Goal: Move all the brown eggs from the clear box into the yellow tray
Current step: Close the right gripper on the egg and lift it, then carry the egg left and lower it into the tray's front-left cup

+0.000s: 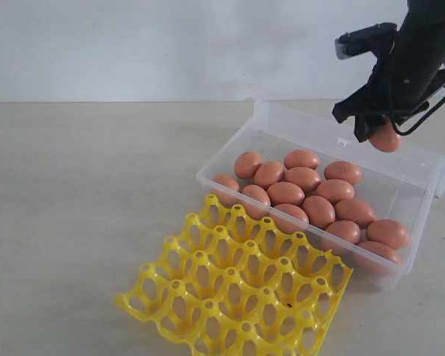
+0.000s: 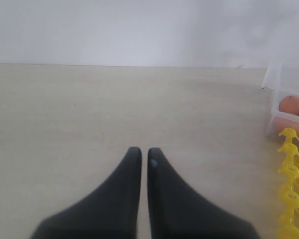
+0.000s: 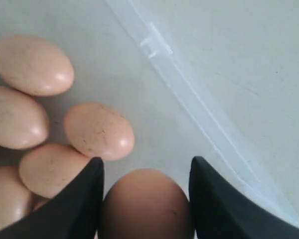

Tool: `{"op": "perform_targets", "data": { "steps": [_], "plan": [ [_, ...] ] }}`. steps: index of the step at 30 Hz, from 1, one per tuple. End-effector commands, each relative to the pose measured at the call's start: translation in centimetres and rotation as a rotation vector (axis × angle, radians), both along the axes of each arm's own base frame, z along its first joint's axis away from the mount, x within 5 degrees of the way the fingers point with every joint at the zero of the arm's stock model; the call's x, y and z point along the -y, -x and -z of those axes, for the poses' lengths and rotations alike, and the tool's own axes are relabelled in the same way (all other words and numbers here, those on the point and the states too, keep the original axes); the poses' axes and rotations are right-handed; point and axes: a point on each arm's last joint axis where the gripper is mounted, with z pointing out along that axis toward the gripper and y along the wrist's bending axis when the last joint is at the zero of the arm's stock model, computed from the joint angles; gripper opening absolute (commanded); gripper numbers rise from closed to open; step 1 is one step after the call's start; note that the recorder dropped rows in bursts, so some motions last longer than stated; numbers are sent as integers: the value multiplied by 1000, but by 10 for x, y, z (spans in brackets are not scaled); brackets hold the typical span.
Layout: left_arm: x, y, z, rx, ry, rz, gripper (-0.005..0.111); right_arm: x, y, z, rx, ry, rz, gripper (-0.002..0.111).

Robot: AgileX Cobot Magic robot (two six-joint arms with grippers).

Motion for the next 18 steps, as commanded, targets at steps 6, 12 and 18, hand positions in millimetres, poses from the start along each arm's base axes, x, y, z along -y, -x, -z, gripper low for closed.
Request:
{"op": "perform_targets", "data": {
  "steps": [6, 12, 18],
  "plan": [
    [0, 0, 0, 13, -7, 5, 4, -17, 17, -78, 351, -273, 35, 0],
    [0, 0, 0, 13, -7, 5, 4, -30, 67, -111, 710, -313, -33, 0],
    [0, 0, 0, 13, -7, 5, 4, -44, 144, -101, 941, -209, -128, 0]
  ]
}}
